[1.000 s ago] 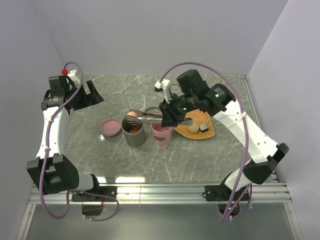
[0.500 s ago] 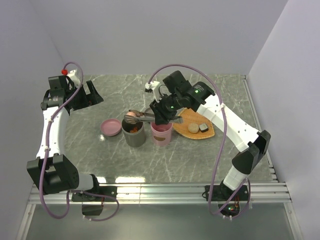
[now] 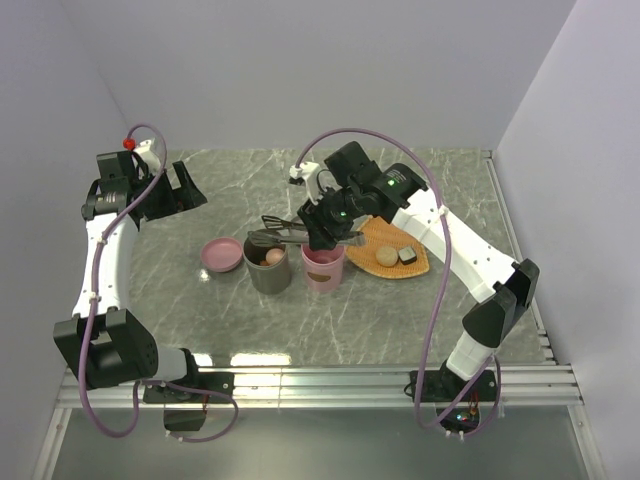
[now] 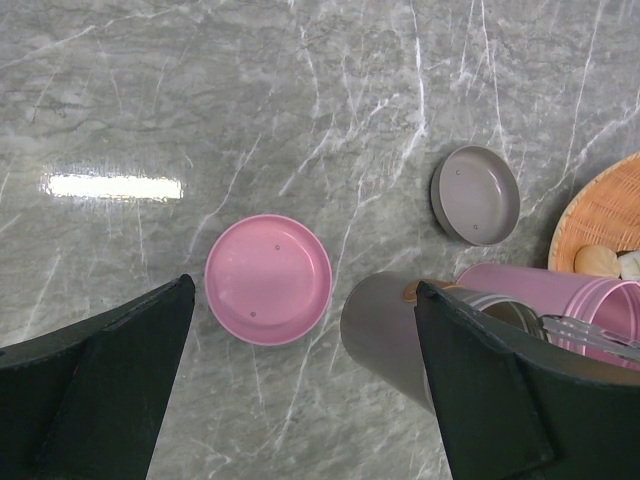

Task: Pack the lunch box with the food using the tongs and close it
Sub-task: Place the fake food in the packing box.

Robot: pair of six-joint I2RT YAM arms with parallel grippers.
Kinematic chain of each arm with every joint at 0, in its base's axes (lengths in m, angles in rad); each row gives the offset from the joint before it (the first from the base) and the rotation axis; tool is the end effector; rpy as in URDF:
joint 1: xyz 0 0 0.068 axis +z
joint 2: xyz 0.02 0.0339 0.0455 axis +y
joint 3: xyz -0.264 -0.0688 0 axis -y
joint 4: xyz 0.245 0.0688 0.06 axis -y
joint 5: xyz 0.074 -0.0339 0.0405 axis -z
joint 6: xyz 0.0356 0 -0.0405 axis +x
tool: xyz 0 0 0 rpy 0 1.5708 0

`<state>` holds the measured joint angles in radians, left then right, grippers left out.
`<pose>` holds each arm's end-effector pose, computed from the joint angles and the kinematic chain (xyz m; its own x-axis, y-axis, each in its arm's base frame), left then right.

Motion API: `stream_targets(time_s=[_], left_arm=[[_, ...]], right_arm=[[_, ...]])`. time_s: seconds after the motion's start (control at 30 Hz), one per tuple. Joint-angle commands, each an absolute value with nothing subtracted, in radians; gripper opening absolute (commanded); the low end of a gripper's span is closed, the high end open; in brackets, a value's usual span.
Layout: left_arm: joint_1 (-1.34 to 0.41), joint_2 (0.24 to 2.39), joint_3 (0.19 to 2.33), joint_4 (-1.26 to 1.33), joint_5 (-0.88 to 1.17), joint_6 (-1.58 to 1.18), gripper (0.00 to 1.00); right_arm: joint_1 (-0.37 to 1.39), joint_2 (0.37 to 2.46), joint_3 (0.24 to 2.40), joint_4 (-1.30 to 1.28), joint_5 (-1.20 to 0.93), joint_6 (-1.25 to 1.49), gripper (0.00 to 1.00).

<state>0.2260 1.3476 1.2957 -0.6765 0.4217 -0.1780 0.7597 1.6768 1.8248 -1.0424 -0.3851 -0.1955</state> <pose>0.2847 0.0505 0.3473 -0.6550 -0.3164 -0.6862 -0.0231 0.9161 -0.4003 0.2434 0.2496 0.3881 -0.3975 -0.6259 -0.6710 -0.9032 0.3959 0.1658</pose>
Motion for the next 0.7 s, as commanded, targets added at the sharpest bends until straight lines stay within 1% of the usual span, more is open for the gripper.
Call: stream_targets(time_s=[0.0,0.1,0.2,0.23,0.43,0.53,0.57,0.67], left_arm=[[0.232,1.328,1.307,-0.661,0.442,-0.170,0.99],[0.232,1.325,1.307,-0.660,0.446,-0.172,0.99],[0.230,1.328,1.313,-0.664,0.445,-0.172,0.99],[0.230,1.327,1.318,-0.667,0.446,-0.169,0.99],[0.232,1.335,1.333,-0.663,0.463,-0.176,0.99],[0.230,1.338,1.330,-0.658,0.466,-0.179,0.99],[0.230,1.338,1.327,-0.655,0.471,-0.179,0.99],[0.230,1.339,1.318,-0.655,0.472,-0.173,1.00]], right_arm=[[0.758,1.643,1.855,-1.017,-0.377,-0.193,0.55],[0.720,1.612,1.853,-1.026,-0.354,-0.209,0.54],[0.602,1.574,1.833,-1.054,-0.365,-0.230,0.54],[0.533,1.553,1.824,-1.077,-0.367,-0.244,0.54],[0.269,1.431,1.697,-1.127,-0.305,-0.330,0.54],[0.198,1.396,1.660,-1.181,-0.290,-0.365,0.53],[0.160,1.385,1.631,-1.192,-0.287,-0.377,0.53],[0.121,1.330,1.531,-1.206,-0.249,-0.434,0.52]])
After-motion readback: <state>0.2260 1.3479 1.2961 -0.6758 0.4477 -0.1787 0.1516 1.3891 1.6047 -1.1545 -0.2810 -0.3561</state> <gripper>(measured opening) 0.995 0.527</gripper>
